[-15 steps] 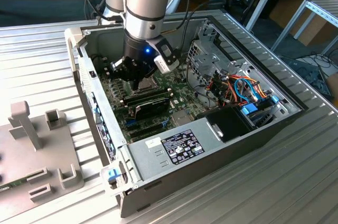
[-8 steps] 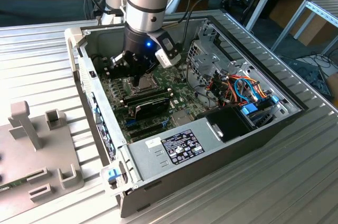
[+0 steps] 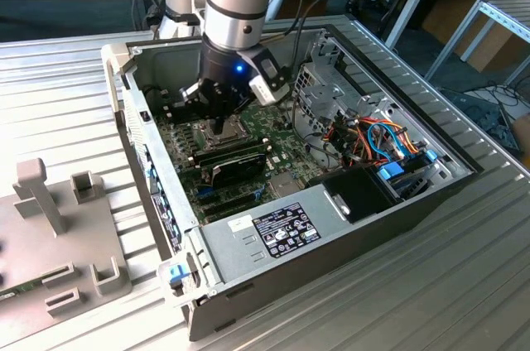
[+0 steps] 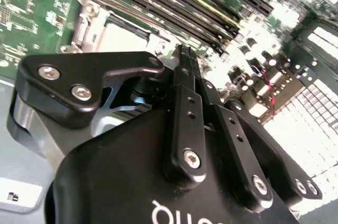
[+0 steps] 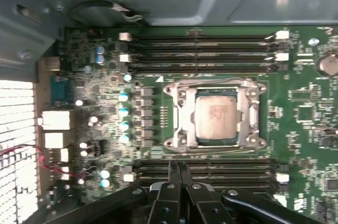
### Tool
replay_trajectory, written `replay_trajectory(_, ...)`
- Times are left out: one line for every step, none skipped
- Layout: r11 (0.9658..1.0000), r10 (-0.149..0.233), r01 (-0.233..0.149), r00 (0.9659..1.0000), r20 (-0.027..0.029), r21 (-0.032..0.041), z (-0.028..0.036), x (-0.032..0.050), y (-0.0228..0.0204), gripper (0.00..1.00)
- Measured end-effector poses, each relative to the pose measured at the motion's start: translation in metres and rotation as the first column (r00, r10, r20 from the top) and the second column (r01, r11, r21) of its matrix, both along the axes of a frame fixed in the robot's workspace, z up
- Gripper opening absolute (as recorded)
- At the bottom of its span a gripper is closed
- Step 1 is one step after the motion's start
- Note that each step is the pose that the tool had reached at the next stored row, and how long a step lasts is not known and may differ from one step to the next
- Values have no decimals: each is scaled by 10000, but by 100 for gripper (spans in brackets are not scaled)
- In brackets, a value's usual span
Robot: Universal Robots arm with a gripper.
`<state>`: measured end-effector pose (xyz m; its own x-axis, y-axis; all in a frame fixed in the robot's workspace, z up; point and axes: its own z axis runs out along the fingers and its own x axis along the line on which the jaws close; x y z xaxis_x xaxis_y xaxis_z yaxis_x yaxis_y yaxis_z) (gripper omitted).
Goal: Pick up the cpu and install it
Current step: 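Install the second cpu locking lever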
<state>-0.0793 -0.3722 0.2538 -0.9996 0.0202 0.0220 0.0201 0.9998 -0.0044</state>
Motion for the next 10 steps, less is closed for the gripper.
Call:
replay_trajectory(10000, 1, -1, 10000, 0, 0, 0, 44, 0, 11)
replay_trajectory(10000, 3, -3, 10000, 1, 1, -1, 87, 1, 11)
replay_trajectory(10000, 1, -1, 10000, 0, 1, -2, 135, 1, 11)
replay_trajectory(10000, 3, -3, 10000, 0, 0, -2, 211, 1, 11)
replay_trajectory(10000, 1, -1, 10000, 0, 0, -2, 249, 2, 11)
replay_trajectory(10000, 1, -1, 10000, 1, 0, -3, 279, 2, 11)
replay_trajectory(10000, 2, -2, 10000, -1, 1, -3, 286, 10, 11)
replay_trajectory(10000, 0, 0, 10000, 0, 0, -3, 287, 24, 11)
replay_trajectory(10000, 1, -1, 10000, -1, -1, -3, 288, 48, 11)
replay_trajectory(10000, 2, -2, 10000, 0, 0, -4, 289, 72, 11)
